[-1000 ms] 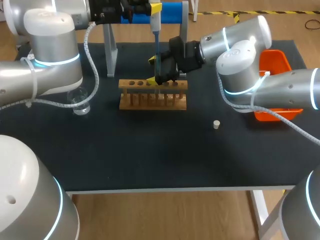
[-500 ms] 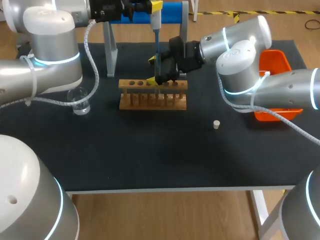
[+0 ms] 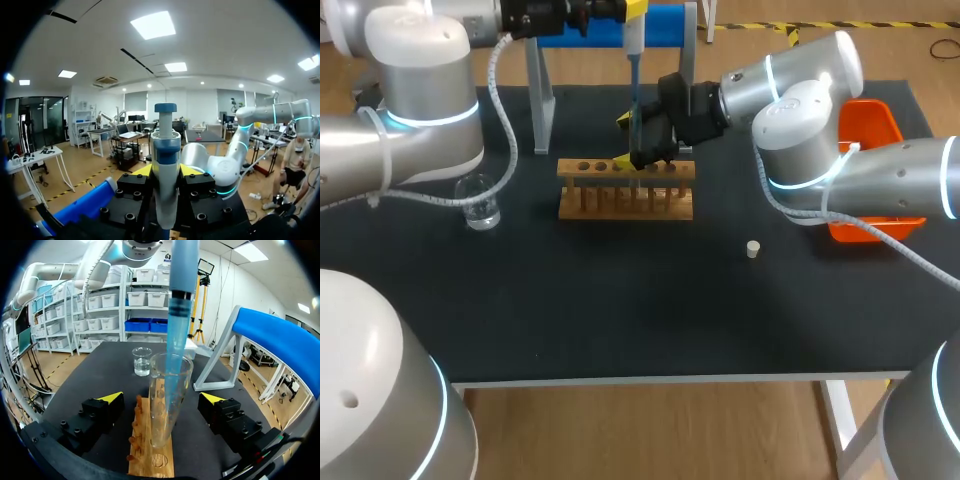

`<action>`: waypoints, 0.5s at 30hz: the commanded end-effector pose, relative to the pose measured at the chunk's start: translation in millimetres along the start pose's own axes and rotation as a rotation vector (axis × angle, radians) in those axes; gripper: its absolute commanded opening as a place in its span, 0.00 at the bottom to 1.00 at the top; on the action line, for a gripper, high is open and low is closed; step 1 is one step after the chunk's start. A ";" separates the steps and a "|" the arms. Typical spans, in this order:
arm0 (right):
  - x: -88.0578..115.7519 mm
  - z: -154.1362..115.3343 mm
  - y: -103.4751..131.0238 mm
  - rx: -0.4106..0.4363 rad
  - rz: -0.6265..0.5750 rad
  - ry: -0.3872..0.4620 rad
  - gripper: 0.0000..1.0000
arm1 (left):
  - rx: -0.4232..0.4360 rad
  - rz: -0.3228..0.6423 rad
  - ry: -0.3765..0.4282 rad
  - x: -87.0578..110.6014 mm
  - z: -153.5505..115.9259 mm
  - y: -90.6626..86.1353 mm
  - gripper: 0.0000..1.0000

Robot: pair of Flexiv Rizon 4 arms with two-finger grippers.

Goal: Invert the test tube, pick up the pipette, mount the tip to pipette, aspirate from beaker and dispense into the tube, eject the tip, return the pipette, and cap with the stopper.

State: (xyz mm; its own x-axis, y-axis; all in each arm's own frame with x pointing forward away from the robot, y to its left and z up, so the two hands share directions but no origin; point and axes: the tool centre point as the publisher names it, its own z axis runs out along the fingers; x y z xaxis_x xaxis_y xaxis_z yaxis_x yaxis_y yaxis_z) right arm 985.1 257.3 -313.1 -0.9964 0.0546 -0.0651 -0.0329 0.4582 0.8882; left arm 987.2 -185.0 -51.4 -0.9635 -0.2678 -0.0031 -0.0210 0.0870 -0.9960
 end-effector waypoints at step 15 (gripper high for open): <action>-0.5 -0.1 0.0 0.002 0.000 0.002 1.00 | -0.021 0.025 -0.002 11.9 2.6 -16.4 0.00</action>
State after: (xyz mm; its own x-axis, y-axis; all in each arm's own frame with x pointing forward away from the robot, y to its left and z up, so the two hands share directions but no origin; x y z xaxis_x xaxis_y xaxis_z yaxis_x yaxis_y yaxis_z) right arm 985.1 257.3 -313.1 -0.9964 0.0546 -0.0651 -0.0329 0.4583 0.8882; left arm 979.1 -191.6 -38.7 -0.9647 -0.2620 -0.0279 -0.0007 0.1087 -0.9941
